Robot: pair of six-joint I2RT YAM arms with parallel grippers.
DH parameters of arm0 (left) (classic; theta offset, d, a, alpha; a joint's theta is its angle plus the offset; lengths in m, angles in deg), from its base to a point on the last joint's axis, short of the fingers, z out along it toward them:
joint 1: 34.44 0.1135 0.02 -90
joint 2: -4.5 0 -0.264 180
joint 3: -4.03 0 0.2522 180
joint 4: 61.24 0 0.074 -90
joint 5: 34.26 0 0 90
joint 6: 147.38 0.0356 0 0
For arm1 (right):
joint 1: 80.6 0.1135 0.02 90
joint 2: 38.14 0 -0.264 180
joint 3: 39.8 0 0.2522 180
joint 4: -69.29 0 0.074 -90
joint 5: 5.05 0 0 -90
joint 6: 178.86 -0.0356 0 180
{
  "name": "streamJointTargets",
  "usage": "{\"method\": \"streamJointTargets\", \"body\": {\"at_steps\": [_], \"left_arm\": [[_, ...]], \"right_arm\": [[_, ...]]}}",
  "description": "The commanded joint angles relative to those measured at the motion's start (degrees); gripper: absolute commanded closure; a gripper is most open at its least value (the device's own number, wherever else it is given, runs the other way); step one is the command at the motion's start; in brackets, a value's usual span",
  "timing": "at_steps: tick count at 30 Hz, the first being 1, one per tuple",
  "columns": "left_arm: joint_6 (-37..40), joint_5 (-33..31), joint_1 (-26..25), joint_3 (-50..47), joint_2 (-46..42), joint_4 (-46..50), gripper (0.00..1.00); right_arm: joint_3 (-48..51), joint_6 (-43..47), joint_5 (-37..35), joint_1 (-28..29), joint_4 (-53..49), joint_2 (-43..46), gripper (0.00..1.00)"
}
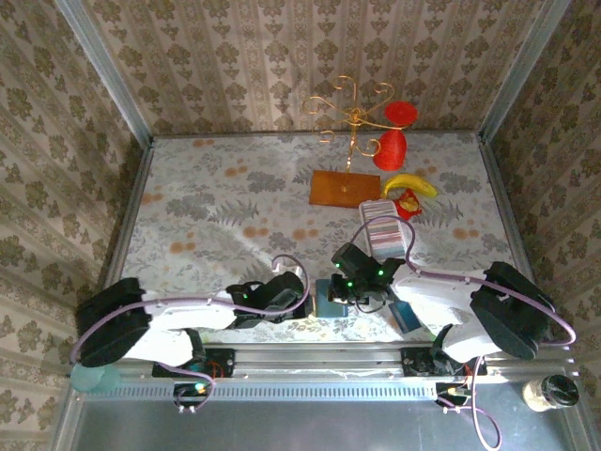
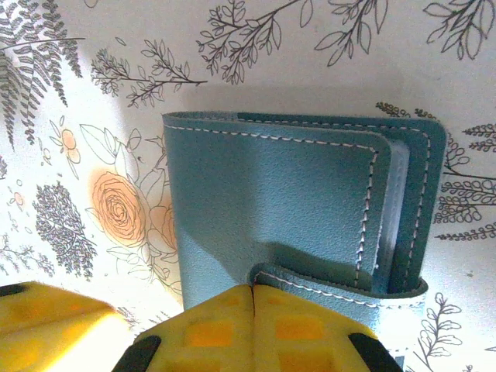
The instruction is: Put the credit cards into the card holder
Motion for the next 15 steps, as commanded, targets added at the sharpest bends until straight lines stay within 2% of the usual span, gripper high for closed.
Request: {"method": "streamJointTargets", "body": {"at_steps": [1,4,6,7,8,9,10,13,14,15], "left_arm": [[3.8,-5.8,0.7,2.3,-6.7,12.2,0.86],[7.9,-9.3,3.5,3.8,-14.8,20.9,0.68],[13.4,-10.4,7.8,5.2,-20.2,25.3,0.57],[15.5,-10.8,10.2,6.0,-22.1,27.3,0.50],[18.0,-11.3,13.7,6.9,-24.3,28.9,0.38],[21.1,-11.0,17.3,7.7,-26.1,29.6,0.15],[23.3,-10.4,20.7,8.4,-27.6,30.1,0.01],[31.1,-8.2,32.2,10.8,-30.0,29.8,0.00],[32.4,-8.0,36.0,11.8,-30.1,29.8,0.03],[34.1,-7.0,40.2,12.6,-29.8,29.2,0.00]], "right_arm": [[1.9,-0.7,-3.7,0.4,0.6,0.6,0.88],[-2.0,0.5,-4.8,0.1,0.0,4.0,0.68],[-5.2,1.8,-6.4,0.0,-0.9,6.5,0.50],[-6.6,2.7,-6.9,-0.2,-1.7,7.7,0.45],[-8.5,4.2,-8.0,-0.6,-3.3,9.1,0.41],[-10.2,5.7,-9.7,-1.0,-4.9,10.7,0.35],[-11.4,7.4,-11.1,-1.6,-6.0,12.4,0.32],[-12.6,14.4,-16.4,-4.7,-7.0,18.9,0.26],[-12.2,16.6,-20.0,-5.8,-7.0,21.3,0.24],[-10.9,19.8,-23.7,-6.8,-5.2,24.3,0.22]]}}
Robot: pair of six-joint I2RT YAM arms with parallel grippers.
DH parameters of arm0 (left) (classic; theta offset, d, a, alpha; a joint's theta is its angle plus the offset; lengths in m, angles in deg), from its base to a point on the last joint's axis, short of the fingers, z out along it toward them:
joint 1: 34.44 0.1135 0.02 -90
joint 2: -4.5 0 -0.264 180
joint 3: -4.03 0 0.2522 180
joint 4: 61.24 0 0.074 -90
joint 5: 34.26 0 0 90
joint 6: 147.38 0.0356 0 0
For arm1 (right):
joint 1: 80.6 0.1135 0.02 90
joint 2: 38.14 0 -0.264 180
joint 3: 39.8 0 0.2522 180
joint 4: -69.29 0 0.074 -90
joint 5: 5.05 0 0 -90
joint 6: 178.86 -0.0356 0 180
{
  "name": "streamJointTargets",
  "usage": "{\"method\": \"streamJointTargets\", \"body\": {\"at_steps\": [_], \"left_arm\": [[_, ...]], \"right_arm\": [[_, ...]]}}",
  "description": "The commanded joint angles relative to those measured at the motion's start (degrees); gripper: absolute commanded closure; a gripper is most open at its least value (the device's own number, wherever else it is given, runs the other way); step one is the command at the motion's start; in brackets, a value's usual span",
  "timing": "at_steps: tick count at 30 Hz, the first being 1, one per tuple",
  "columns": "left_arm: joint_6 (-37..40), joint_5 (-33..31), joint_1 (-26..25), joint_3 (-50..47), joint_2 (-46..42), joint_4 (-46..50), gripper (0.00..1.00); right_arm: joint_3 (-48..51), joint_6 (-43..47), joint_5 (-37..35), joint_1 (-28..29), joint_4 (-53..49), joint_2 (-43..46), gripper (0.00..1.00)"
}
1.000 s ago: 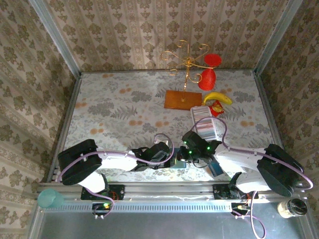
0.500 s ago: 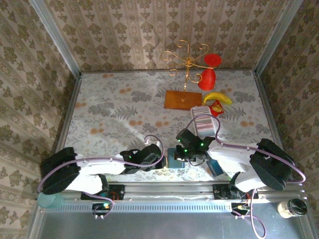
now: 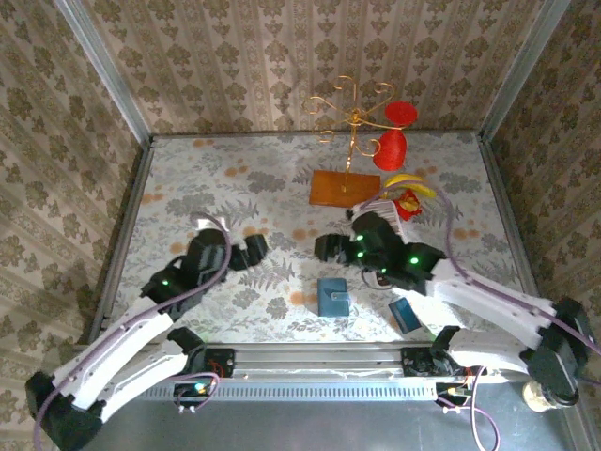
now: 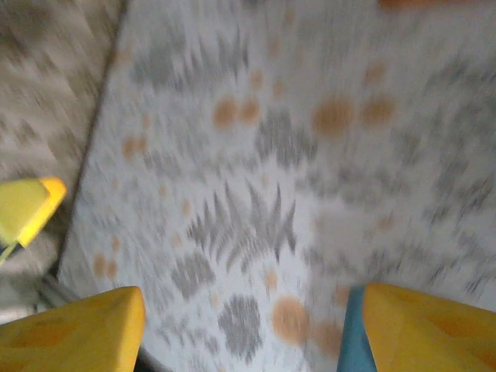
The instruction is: Put the credit cards into the card holder
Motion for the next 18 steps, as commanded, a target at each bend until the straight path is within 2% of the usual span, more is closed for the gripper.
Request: {"method": "streamJointTargets", "body": {"at_steps": [1,3,6,11,13,15,18], "left_arm": [[11.1,1.0,9.4,3.0,0.4,2.6,0.00],[11.6,-1.8,17.6,2.9,1.7,0.8,0.00],[13.5,-3.0,27.9,-0.3,3.4,-5.7,0.00],[17.7,-1.0,39.9,-7.7,6.6,-21.5,0.00],[19.4,0.0,42.6,-10.6,7.4,-26.8,0.00],[21.7,-2.0,42.8,-12.6,7.8,-29.8,0.00],[26.7,-2.2,42.6,-15.8,8.9,-36.1,0.00]], "right_arm": [[2.7,12.3,-14.8,-2.6,0.0,7.5,0.22],[7.4,20.9,-21.5,-4.6,6.5,12.8,0.20],[13.8,31.0,-25.3,-11.3,15.8,17.4,0.18],[23.9,41.9,-20.1,-25.8,31.6,15.7,0.10],[27.6,41.4,-16.8,-31.6,38.1,11.5,0.07],[29.2,41.4,-13.6,-34.9,41.5,6.4,0.05],[30.0,42.8,-11.5,-35.9,45.4,-1.4,0.05]]}}
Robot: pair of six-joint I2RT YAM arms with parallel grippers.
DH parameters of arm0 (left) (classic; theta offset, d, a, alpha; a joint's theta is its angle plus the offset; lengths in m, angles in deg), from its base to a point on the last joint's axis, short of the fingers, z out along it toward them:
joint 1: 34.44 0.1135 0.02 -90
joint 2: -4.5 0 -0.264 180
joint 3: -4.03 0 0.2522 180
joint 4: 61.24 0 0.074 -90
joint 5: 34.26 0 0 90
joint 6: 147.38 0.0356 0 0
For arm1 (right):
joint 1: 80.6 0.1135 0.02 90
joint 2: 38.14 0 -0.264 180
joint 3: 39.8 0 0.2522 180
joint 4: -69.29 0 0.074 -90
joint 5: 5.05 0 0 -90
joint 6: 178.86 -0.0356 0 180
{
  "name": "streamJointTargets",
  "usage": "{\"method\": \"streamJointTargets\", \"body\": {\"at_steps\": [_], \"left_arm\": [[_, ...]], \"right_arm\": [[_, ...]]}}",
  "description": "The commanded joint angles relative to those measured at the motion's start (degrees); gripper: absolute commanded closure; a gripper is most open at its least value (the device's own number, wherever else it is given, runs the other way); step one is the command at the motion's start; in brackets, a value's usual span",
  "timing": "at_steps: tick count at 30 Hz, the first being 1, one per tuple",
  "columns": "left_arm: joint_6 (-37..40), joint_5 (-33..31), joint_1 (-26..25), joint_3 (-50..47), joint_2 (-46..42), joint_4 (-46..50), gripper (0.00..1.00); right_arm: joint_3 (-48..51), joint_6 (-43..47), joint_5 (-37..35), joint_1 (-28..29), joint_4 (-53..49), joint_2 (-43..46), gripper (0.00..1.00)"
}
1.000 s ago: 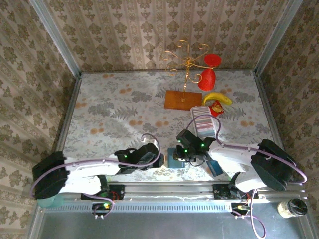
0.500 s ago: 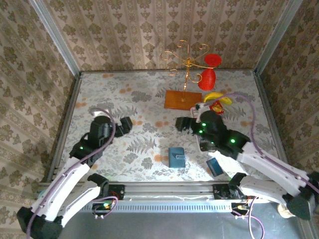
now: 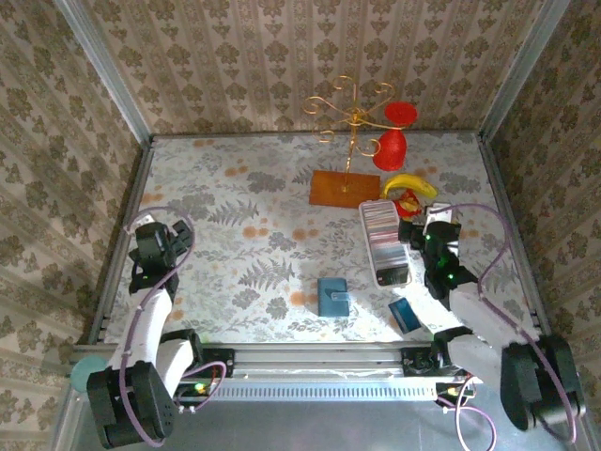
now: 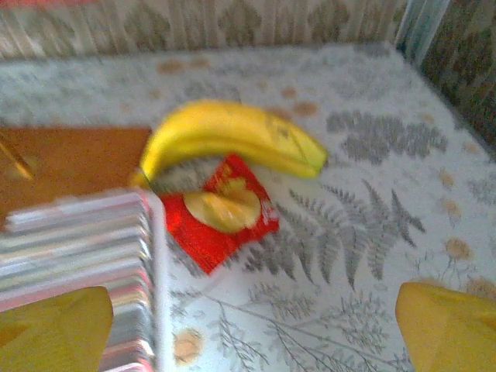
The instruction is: Put the credit cards into the card holder
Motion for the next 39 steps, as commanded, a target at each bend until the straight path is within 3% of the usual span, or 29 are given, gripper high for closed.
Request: {"method": "streamJointTargets", "body": {"at_steps": [1,8,13,17,20,24,25,27,30,39], "left_arm": [[8.0,-0.6,0.0,-2.8,0.8,-12.6,0.00],[12.1,5.3,0.0,-8.2,6.4,-24.7,0.00],[14.6,9.1,-1.2,-11.1,14.3,-40.0,0.00],[22.5,9.8,-6.8,-10.7,23.4,-54.0,0.00],[22.5,8.3,-7.6,-9.4,29.1,-57.8,0.00],[21.4,5.8,-6.8,-10.2,39.7,-70.4,0.00],[21.2,4.8,-6.8,-10.2,40.1,-71.4,0.00],[18.8,1.8,-6.7,-7.8,37.4,-61.8,0.00],[20.4,1.4,-7.9,-3.8,37.7,-55.1,0.00],[22.5,0.1,-9.7,-2.7,38.4,-54.6,0.00]], "right_arm": [[0.9,3.6,5.5,-0.3,12.5,-6.7,0.05],[-1.2,8.5,9.0,-1.6,19.8,-14.2,0.03],[-3.9,7.9,14.6,-5.3,24.1,-21.6,0.02],[-4.4,5.8,16.2,-7.5,28.5,-28.2,0.03],[-4.1,3.7,15.1,-8.8,29.1,-28.4,0.02],[-4.4,3.8,14.9,-8.7,28.7,-28.6,0.00],[-4.5,3.8,14.8,-8.7,28.4,-28.5,0.00],[-4.4,3.8,14.7,-8.7,28.5,-28.5,0.00],[-4.4,4.0,14.5,-8.4,28.6,-28.4,0.00],[-4.5,4.2,14.0,-8.1,28.5,-28.5,0.00]]}}
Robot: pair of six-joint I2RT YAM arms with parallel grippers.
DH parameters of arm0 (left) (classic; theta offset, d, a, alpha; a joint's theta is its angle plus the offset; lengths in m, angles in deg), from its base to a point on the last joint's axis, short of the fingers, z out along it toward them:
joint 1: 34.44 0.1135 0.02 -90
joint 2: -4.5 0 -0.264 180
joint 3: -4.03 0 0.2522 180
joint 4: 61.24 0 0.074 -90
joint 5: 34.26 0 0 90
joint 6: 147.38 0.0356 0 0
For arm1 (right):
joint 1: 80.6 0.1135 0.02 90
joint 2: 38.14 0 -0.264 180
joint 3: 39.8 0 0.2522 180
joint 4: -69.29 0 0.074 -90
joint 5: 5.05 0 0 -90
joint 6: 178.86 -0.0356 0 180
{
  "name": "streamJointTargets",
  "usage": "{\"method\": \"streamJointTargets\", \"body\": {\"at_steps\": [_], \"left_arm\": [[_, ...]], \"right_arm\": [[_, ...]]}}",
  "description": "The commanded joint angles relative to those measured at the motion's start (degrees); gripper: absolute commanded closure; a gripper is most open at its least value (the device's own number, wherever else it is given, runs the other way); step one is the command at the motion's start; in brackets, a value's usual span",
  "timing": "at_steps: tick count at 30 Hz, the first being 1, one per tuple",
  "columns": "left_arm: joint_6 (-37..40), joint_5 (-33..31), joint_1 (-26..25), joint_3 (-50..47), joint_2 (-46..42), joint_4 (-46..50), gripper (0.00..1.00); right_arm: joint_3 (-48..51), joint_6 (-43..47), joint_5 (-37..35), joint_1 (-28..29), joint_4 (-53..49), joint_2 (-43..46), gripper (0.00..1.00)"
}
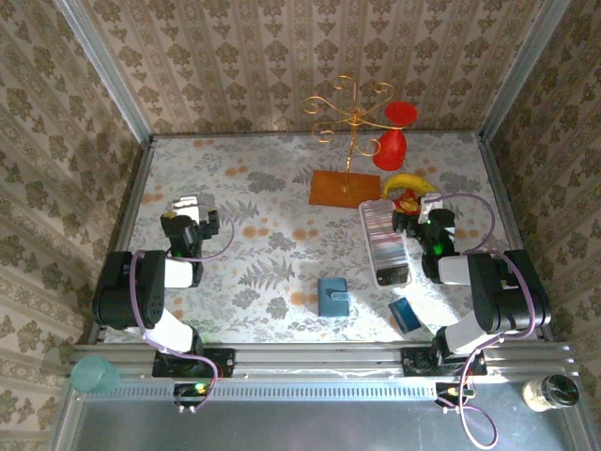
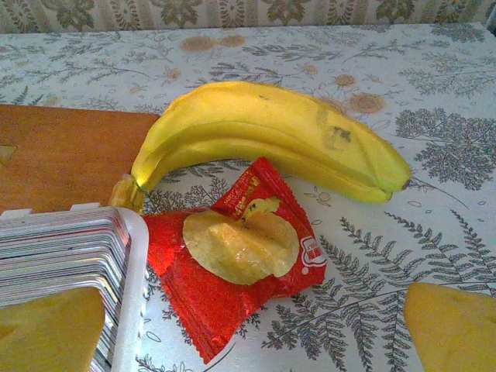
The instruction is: Put the credit cards into the card holder
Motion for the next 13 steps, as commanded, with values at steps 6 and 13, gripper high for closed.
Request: {"method": "streamJointTargets", "body": {"at_steps": [6,13], "left_arm": [[1.4,-0.7,-0.2,0.4,-0.2,0.8,0.00],[1.4,-0.7,-0.3,0.3,-0.2,0.8,0.00]], "right_arm": [[-0.8,-0.1,-0.3,0.3,1.8,-0.3,0.00],[-0.8,-0.1,1.8,-0.4,1.5,-0.1,0.00]]}}
